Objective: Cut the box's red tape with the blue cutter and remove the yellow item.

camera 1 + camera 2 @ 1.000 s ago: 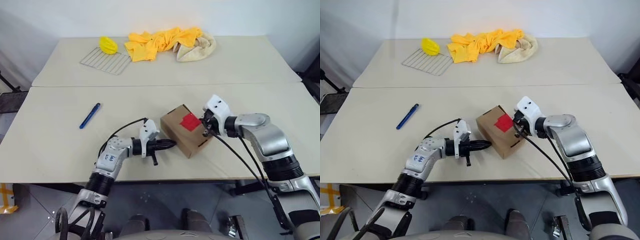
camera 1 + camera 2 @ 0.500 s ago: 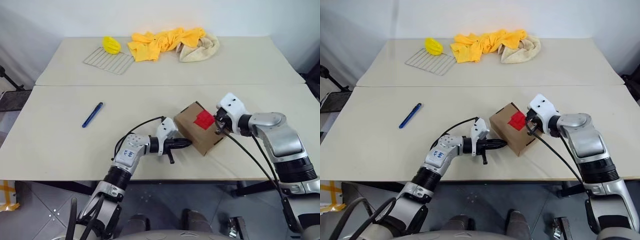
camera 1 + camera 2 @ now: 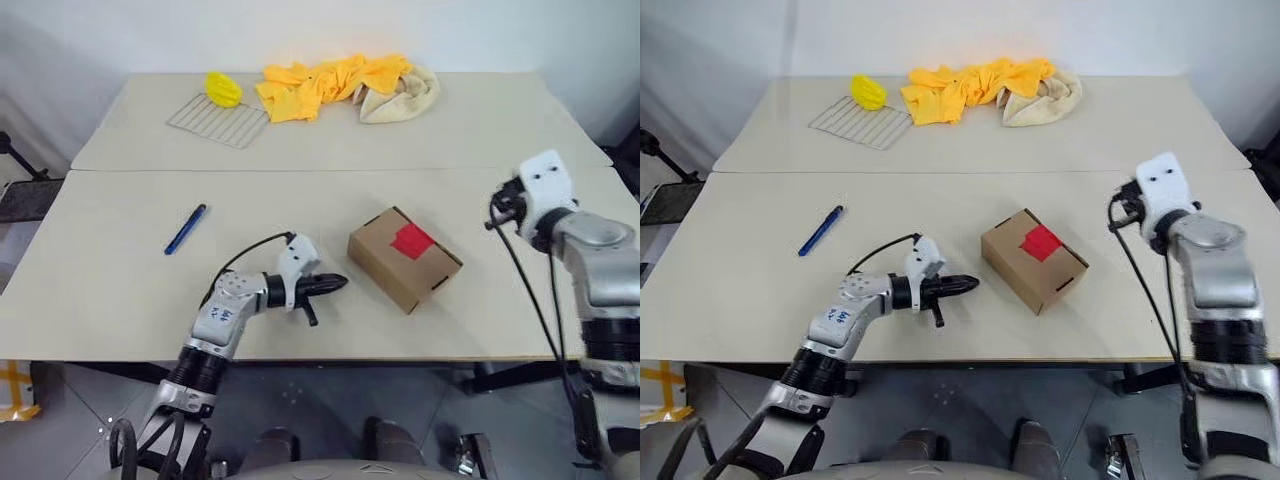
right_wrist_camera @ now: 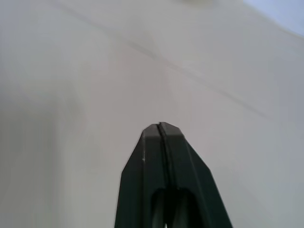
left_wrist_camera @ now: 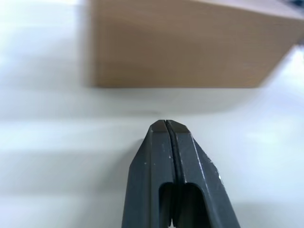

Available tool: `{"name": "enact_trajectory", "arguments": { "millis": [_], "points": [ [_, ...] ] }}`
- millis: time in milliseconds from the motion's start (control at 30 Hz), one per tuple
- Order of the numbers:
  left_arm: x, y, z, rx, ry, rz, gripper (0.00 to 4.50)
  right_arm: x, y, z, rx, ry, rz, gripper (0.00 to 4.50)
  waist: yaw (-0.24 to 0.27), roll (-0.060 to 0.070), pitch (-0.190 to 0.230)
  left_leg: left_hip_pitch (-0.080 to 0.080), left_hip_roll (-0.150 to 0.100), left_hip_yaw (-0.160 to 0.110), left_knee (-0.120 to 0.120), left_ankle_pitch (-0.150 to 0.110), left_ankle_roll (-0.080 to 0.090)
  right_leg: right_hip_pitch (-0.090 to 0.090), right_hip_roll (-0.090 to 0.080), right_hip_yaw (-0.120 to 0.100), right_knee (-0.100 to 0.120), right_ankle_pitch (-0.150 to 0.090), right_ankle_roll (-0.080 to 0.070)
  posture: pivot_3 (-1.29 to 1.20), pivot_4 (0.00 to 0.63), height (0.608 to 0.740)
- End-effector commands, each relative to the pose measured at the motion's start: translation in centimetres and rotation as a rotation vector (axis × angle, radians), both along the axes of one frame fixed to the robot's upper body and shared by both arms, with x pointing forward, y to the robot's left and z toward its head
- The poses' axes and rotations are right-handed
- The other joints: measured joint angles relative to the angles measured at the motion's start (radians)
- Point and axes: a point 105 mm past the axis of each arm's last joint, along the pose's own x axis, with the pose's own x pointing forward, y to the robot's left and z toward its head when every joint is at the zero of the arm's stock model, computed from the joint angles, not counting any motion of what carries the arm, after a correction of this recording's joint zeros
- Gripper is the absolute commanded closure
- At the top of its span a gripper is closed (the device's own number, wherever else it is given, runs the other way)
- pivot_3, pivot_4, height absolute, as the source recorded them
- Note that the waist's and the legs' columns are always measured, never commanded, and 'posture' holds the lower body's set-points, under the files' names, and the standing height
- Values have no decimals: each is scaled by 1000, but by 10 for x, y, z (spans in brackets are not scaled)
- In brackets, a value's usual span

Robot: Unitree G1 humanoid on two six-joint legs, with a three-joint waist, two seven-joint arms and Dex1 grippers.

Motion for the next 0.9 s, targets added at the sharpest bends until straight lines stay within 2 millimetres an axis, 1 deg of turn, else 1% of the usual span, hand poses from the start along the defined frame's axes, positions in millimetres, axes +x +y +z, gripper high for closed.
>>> {"name": "enact_trajectory", "arguments": {
  "millis": [33, 100, 200, 267, 333, 367, 500, 767, 900],
  "points": [
    [34, 17, 12, -9, -69, 140, 4500, -39, 23, -1, -8, 126, 115, 4480, 3, 0, 0, 0, -1, 0, 0, 0, 0, 0, -1, 0, 0, 0, 0, 0, 150, 740],
    [45, 18, 14, -11, -88, 166, 4500, -55, 34, -10, -10, 205, 163, 4480, -7, 0, 0, 0, -1, 1, 2, 0, 1, 0, 0, 1, 1, 1, 0, 0, 150, 740],
    [59, 16, 19, -21, -119, 201, 4500, -80, 56, -26, 2, 310, 262, 4480, -6, -1, 1, 0, -1, 2, 2, 0, 1, 0, 0, 2, 1, 2, 0, 0, 150, 740],
    [66, 7, 23, -52, -125, 203, 4500, -87, 65, -32, 24, 341, 286, 4480, -5, -2, 1, 0, -1, 1, 2, 0, 1, 0, 0, 2, 1, 2, 0, 0, 150, 740],
    [68, -4, 24, -75, -115, 185, 4500, -87, 69, -35, 36, 338, 281, 4480, -5, -3, 2, 0, -1, 2, 4, 0, 1, 0, 0, 2, 1, 2, 1, 0, 150, 740],
    [67, -13, 25, -90, -111, 160, 4500, -87, 72, -38, 45, 339, 281, 4480, -3, -3, 2, -1, -1, 2, 4, 0, 2, 0, 0, 2, 1, 2, 1, 0, 150, 740],
    [62, -36, 26, -116, -101, 80, 4500, -87, 79, -45, 71, 340, 280, 4480, 0, -3, 2, -3, -2, 1, 7, -1, 3, 0, -1, 2, 0, 3, 2, 0, 150, 740],
    [45, -60, 27, -110, -87, -96, 4500, -87, 86, -45, 81, 338, 298, 4480, -4, -3, 2, -4, -2, 1, 9, -1, 4, -1, -1, 2, 1, 4, 3, 0, 150, 740],
    [33, -59, 23, -86, -68, -188, 4500, -83, 90, -42, 59, 336, 332, 4480, -7, -3, 2, -6, -2, 1, 10, -2, 4, -1, -1, 2, 1, 4, 3, 0, 150, 740]
  ]
}}
